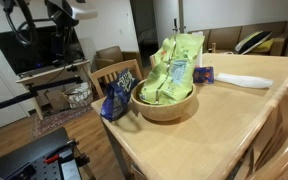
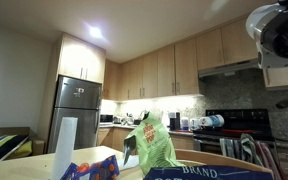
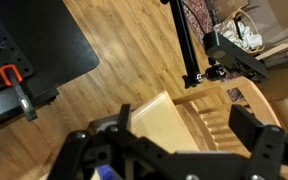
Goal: Move the blue packet of chips to the right
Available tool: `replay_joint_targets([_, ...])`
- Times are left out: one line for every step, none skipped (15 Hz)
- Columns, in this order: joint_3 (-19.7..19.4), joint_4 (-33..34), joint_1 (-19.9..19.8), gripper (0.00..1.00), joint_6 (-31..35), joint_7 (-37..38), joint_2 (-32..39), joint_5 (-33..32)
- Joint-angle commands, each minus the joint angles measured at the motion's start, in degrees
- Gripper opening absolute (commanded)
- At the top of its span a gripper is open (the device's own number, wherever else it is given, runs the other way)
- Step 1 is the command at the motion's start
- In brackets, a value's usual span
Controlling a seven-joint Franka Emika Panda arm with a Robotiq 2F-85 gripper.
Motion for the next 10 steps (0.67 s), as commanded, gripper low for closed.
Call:
replay_joint_targets([2.4, 1.3, -0.8, 1.0, -2.6, -1.1, 0.7, 0.7])
replay_joint_targets([3.1, 2.1, 0.1, 1.0, -3.7, -1.4, 1.8, 1.0])
replay_joint_targets([4.9, 2.3, 0.3, 1.0, -2.7, 0.0, 2.7, 1.2])
replay_joint_targets([5.7, 2.5, 0.4, 1.0, -2.2, 0.3, 3.5, 1.9])
replay_joint_targets([6.7, 2.4, 0.3, 1.0, -0.8, 0.6, 4.1, 2.4])
replay_joint_targets([7.8, 2.2, 0.0, 1.0, 1.3, 0.7, 4.4, 2.6])
replay_joint_targets([8.5, 2.1, -0.1, 1.0, 2.7, 0.9, 5.0, 2.7])
replay_joint_targets([9.1, 2.0, -0.1, 1.0, 4.5, 0.9, 5.6, 3.4])
replay_joint_targets([9.5, 1.8, -0.2, 1.0, 7.0, 0.9, 6.3, 4.2])
replay_joint_targets([9.7, 1.7, -0.3, 1.0, 9.4, 1.2, 6.9, 4.7])
